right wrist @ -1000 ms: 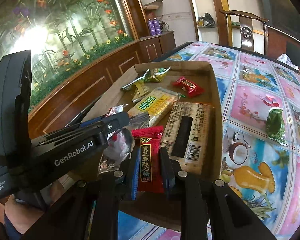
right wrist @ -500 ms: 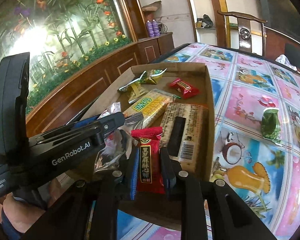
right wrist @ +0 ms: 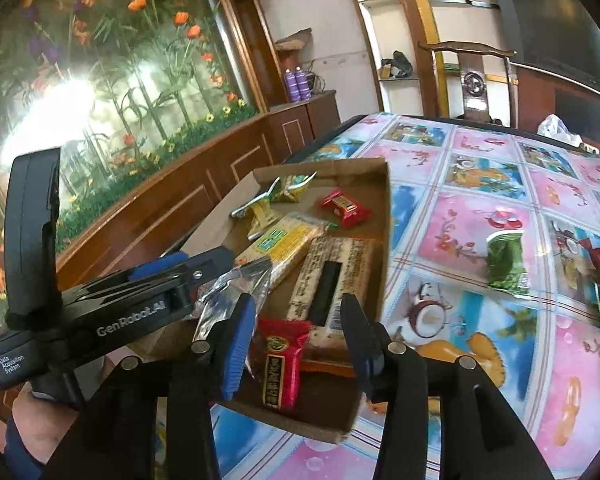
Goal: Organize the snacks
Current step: 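Move both open grippers back toward the snack pile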
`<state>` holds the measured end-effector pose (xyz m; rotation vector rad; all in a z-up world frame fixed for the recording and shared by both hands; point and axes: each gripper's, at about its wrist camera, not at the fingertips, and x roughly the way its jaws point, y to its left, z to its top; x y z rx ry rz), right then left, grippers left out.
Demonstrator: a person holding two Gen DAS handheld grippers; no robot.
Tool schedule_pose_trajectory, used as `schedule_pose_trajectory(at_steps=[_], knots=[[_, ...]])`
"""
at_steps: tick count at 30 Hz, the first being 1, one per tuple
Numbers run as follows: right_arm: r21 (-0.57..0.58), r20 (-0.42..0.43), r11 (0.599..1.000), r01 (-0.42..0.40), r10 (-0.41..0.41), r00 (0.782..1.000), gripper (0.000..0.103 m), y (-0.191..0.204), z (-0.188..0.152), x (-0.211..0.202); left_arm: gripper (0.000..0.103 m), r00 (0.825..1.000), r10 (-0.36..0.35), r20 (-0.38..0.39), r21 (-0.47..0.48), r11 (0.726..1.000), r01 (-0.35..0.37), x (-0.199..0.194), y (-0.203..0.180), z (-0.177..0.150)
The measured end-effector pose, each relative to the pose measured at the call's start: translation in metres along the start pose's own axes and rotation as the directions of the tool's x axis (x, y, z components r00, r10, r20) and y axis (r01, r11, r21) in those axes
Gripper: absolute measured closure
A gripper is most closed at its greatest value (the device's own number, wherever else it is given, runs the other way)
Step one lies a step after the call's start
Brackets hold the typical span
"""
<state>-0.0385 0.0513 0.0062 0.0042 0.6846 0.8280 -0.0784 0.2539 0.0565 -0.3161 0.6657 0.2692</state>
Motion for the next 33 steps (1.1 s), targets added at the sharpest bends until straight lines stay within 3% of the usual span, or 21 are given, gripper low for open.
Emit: schedule_pose_trajectory(at_steps=[23,33], knots=[[0.279,0.11,0.958,0.07,-0.105,0.988,0.05,-0.111,0.001,-0.075,0.043,0.999,-0.04,0.037,0.101,0.994,0.036,-0.036,-0.056,0.005],[0.427,0.154,0.897,0.113,-0.195,0.969,0.05,-0.179,-0.016,-0.13,0.043,0.99,-0.137,-0.026,0.18,0.974,0.139,-0.035,-0.117,0.003]])
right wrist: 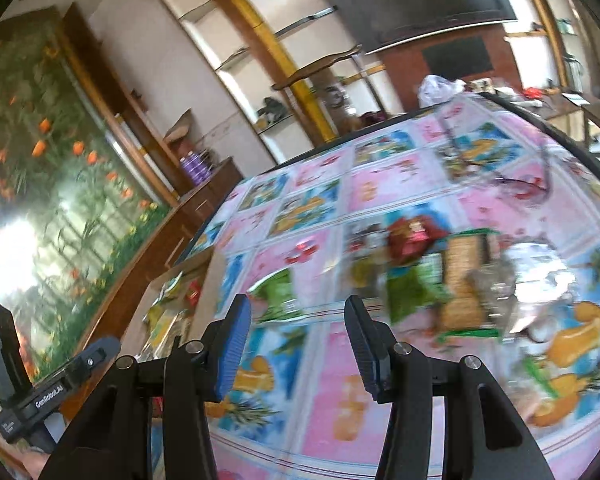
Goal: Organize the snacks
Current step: 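Move both open grippers back toward the snack pile, then grasp a green snack bag with the left gripper while the right gripper grasps a silver foil bag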
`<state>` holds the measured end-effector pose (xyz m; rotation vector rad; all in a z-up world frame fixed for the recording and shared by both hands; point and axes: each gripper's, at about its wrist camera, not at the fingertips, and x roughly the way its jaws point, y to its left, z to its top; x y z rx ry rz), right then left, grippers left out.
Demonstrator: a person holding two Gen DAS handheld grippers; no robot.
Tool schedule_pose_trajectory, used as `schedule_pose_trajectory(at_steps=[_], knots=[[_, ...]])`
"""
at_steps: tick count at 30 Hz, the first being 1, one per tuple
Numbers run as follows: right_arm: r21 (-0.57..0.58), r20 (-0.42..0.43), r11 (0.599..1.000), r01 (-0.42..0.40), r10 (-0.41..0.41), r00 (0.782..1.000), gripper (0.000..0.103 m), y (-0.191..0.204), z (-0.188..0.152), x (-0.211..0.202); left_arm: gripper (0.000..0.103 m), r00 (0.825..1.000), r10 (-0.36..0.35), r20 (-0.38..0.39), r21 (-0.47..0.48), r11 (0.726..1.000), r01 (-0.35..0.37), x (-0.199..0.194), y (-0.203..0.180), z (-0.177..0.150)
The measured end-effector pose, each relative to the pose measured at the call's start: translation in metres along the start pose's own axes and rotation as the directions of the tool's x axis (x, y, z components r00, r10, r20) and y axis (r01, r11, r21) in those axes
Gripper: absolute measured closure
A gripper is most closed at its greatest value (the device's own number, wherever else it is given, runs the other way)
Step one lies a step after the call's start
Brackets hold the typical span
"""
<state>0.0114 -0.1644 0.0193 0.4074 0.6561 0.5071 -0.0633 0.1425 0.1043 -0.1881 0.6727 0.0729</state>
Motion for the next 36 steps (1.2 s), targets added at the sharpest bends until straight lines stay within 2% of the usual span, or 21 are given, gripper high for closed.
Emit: schedule_pose_trajectory(at_steps=[5,8,11,17,20,22,23,25,28,29,36], knots=[[0.059,0.031,0.998,0.017,-0.018,0.999,0.05,-0.032,0.008,-0.022,0.041,0.993,-0.068,-0.095,0.043,0.996,0.072,0.032,-0.041,0.012],[0.091,0.058,0.995,0.034,-0.04,0.998,0.05,-0.049,0.012,-0.035,0.038,0.98,-0.089,-0.179,0.035,0.995,0.097,0.066,-0.06,0.021],[0.124,0.077,0.991,0.048,-0.058,0.995,0.05,-0.066,0.014,-0.048,0.037,0.965,-0.077,-0.252,0.024,0.996,0.086,0.1,-0.072,0.024],[0.191,0.098,0.977,0.094,-0.114,0.989,0.05,-0.1,0.017,-0.07,0.035,0.946,0.05,-0.321,0.022,0.999,-0.045,0.156,-0.082,0.026],[0.225,0.097,0.967,0.117,-0.141,0.985,0.05,-0.114,0.019,-0.076,0.035,0.938,0.086,-0.335,0.031,0.996,-0.081,0.176,-0.085,0.028],[0.241,0.086,0.962,0.13,-0.155,0.984,0.05,-0.12,0.02,-0.076,0.035,0.939,0.055,-0.338,0.011,0.998,-0.054,0.185,-0.085,0.027],[0.247,0.077,0.959,0.141,-0.164,0.983,0.05,-0.122,0.02,-0.075,0.037,0.941,0.062,-0.334,0.013,0.998,-0.061,0.188,-0.085,0.026],[0.251,0.054,0.955,0.16,-0.178,0.983,0.05,-0.125,0.019,-0.072,0.045,0.948,0.106,-0.299,0.057,0.994,-0.093,0.191,-0.091,0.026],[0.259,0.024,0.951,0.171,-0.183,0.983,0.05,-0.127,0.019,-0.065,0.06,0.957,0.123,-0.264,0.096,0.99,-0.101,0.189,-0.098,0.023],[0.26,0.02,0.949,0.179,-0.191,0.981,0.05,-0.129,0.019,-0.065,0.061,0.959,0.124,-0.255,0.11,0.989,-0.099,0.188,-0.101,0.021],[0.218,-0.074,0.938,0.27,-0.259,0.963,0.05,-0.142,0.035,-0.028,0.065,0.967,0.046,-0.25,0.177,0.984,-0.001,0.157,-0.118,-0.008]])
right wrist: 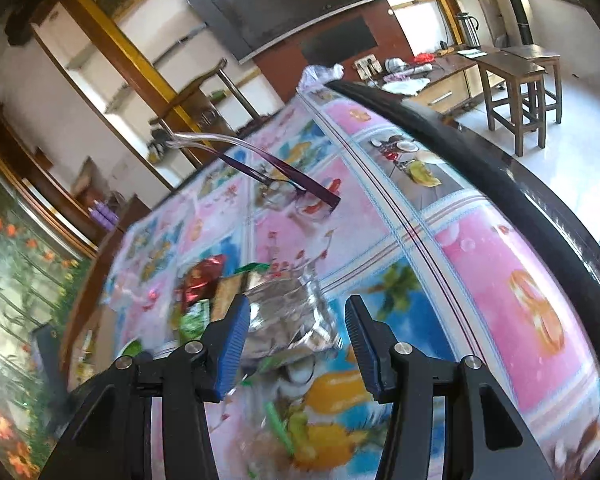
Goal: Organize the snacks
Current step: 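Grasp a green snack bag with the left gripper while the right gripper grasps a silver foil bag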
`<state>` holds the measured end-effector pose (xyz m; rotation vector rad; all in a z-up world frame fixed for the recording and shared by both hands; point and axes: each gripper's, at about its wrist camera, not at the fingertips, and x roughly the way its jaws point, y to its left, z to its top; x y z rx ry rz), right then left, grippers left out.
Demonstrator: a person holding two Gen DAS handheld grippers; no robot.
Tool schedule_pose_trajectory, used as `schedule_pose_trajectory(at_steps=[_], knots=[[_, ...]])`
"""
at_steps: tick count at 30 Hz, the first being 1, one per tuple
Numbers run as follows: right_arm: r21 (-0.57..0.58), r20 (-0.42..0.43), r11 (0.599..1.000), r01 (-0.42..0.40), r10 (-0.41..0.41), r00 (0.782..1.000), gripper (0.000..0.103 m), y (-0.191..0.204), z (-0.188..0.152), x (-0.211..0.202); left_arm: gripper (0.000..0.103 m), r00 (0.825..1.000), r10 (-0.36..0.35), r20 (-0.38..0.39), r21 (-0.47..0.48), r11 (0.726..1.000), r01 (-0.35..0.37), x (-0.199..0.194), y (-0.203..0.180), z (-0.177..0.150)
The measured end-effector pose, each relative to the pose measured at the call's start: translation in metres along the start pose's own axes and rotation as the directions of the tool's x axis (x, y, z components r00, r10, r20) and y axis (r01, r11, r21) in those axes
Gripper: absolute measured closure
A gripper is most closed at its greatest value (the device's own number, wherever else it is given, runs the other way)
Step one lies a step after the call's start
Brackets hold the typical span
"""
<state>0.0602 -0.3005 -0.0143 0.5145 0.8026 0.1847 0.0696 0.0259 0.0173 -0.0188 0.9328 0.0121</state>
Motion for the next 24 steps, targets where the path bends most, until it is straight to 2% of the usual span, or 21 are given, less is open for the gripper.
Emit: schedule_pose_trajectory(at_steps=[2,4,7,9,11,12,13,16,17,18,20,24], knots=[[-0.008,-0.051,1.0,-0.011,0.011,0.999,0.05,-0.002,0.006,0.018,0.066,0.999,-0.033,0.006,0.016,0.999,0.033,-0.009,-0.003,-0.012],[0.002,-0.091,1.0,-0.03,0.03,0.995,0.05,-0.002,0.005,0.03,0.066,0.999,-0.037,0.02,0.027,0.999,0.036,-0.014,-0.002,-0.02],[-0.015,-0.141,0.994,-0.108,0.105,0.984,0.048,0.008,-0.008,0.029,0.066,0.999,-0.028,0.041,0.018,0.999,0.027,-0.017,0.006,-0.025],[-0.012,-0.21,0.978,-0.209,0.201,0.957,0.048,0.019,-0.028,0.024,0.066,0.999,-0.026,0.047,0.009,1.0,0.026,-0.018,0.013,-0.025],[-0.015,-0.316,0.944,-0.33,0.309,0.897,0.047,0.033,-0.05,0.021,0.067,0.998,-0.031,0.055,-0.007,0.999,0.032,-0.019,0.02,-0.025],[-0.033,-0.342,0.932,-0.36,0.328,0.881,0.047,0.039,-0.057,0.018,0.067,0.998,-0.034,0.058,-0.014,0.999,0.035,-0.018,0.023,-0.025],[-0.069,-0.35,0.928,-0.367,0.322,0.879,0.047,0.045,-0.061,0.015,0.067,0.997,-0.04,0.061,-0.021,0.999,0.042,-0.018,0.025,-0.024],[-0.234,-0.29,0.926,-0.297,0.225,0.93,0.046,0.061,-0.06,0.002,0.069,0.996,-0.059,0.067,-0.031,0.998,0.061,-0.019,0.027,-0.023],[-0.286,-0.264,0.923,-0.256,0.181,0.947,0.042,0.068,-0.058,0.001,0.069,0.996,-0.062,0.071,-0.029,0.998,0.064,-0.02,0.027,-0.023],[-0.31,-0.252,0.92,-0.241,0.165,0.953,0.04,0.073,-0.056,0.002,0.069,0.995,-0.063,0.076,-0.03,0.997,0.066,-0.022,0.027,-0.022],[-0.326,-0.256,0.909,-0.261,0.181,0.95,0.035,0.083,-0.053,0.01,0.07,0.994,-0.064,0.088,-0.03,0.997,0.067,-0.024,0.029,-0.021],[-0.355,-0.284,0.897,-0.264,0.166,0.944,0.034,0.098,-0.052,0.035,0.07,0.992,-0.072,0.101,-0.056,0.995,0.078,-0.028,0.037,-0.019]])
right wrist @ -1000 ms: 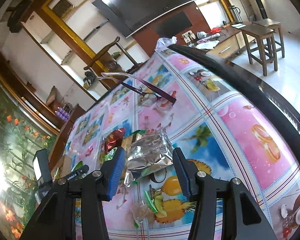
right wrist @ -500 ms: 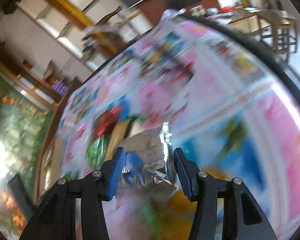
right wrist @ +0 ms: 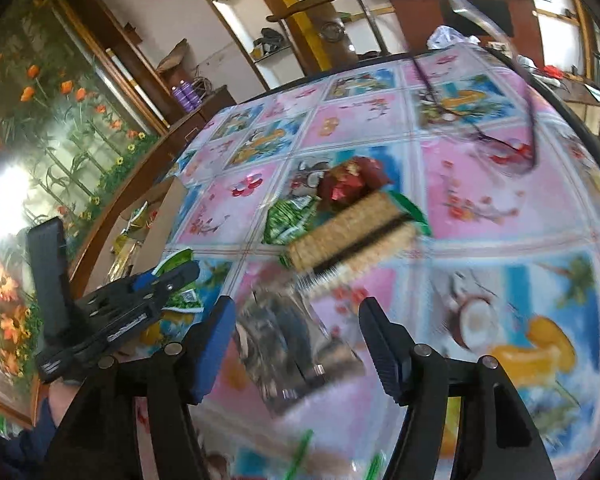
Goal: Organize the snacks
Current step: 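Grasp a green snack bag with the left gripper while the right gripper grasps a silver foil bag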
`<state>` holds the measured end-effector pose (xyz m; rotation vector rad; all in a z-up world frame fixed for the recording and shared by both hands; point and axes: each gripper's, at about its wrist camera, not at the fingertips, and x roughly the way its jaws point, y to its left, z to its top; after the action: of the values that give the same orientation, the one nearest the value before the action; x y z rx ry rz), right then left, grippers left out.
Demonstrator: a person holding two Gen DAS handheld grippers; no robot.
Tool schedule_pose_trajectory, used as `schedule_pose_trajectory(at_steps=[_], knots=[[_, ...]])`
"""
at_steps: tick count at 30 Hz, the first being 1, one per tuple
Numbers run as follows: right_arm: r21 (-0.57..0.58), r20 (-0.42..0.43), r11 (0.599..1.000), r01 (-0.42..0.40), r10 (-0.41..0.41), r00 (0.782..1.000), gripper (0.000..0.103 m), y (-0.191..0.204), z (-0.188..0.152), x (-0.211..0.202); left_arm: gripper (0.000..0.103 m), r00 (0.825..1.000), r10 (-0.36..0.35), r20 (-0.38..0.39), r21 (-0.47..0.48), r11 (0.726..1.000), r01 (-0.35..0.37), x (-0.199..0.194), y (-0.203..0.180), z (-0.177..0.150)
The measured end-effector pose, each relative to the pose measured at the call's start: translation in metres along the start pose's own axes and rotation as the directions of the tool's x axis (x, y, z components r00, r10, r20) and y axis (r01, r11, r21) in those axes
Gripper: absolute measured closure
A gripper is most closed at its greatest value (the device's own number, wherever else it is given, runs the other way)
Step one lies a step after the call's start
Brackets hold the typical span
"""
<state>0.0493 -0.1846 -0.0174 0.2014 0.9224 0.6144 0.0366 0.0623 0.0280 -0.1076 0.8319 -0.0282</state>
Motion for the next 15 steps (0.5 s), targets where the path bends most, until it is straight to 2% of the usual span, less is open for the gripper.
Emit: schedule_pose_trajectory(at_steps=[2,6,8,11,13,14,15], knots=[[-0.036,-0.038,0.999,0.017,-0.019,0.999,0.034,0.006,-0.002,0.009,0.07,1.0,-0.005,0.015,-0.011,1.0,0.005,-0.003,0.003,0.002],[-0.189,-0.037,0.98,0.06,-0.068,0.997,0.032,0.033,-0.014,0.007,0.07,1.0,-0.001,0.031,-0.022,1.0,0.002,-0.007,0.006,0.004],[-0.289,-0.035,0.951,0.107,-0.122,0.992,0.026,0.051,-0.024,0.009,0.07,0.999,0.002,0.04,-0.025,1.0,-0.001,-0.009,0.007,0.005],[-0.388,-0.017,0.899,0.203,-0.227,0.974,0.025,0.067,-0.033,0.02,0.07,0.999,0.015,0.047,-0.02,1.0,-0.014,-0.01,0.006,0.005],[-0.399,-0.014,0.884,0.243,-0.271,0.963,0.028,0.07,-0.036,0.026,0.07,0.999,0.014,0.047,-0.02,1.0,-0.013,-0.01,0.007,0.004],[-0.397,-0.024,0.887,0.237,-0.268,0.963,0.037,0.068,-0.035,0.027,0.07,0.999,0.015,0.048,-0.021,1.0,-0.014,-0.01,0.007,0.004],[-0.392,-0.024,0.889,0.239,-0.269,0.963,0.039,0.066,-0.034,0.027,0.07,0.999,0.015,0.049,-0.021,1.0,-0.014,-0.01,0.006,0.004]])
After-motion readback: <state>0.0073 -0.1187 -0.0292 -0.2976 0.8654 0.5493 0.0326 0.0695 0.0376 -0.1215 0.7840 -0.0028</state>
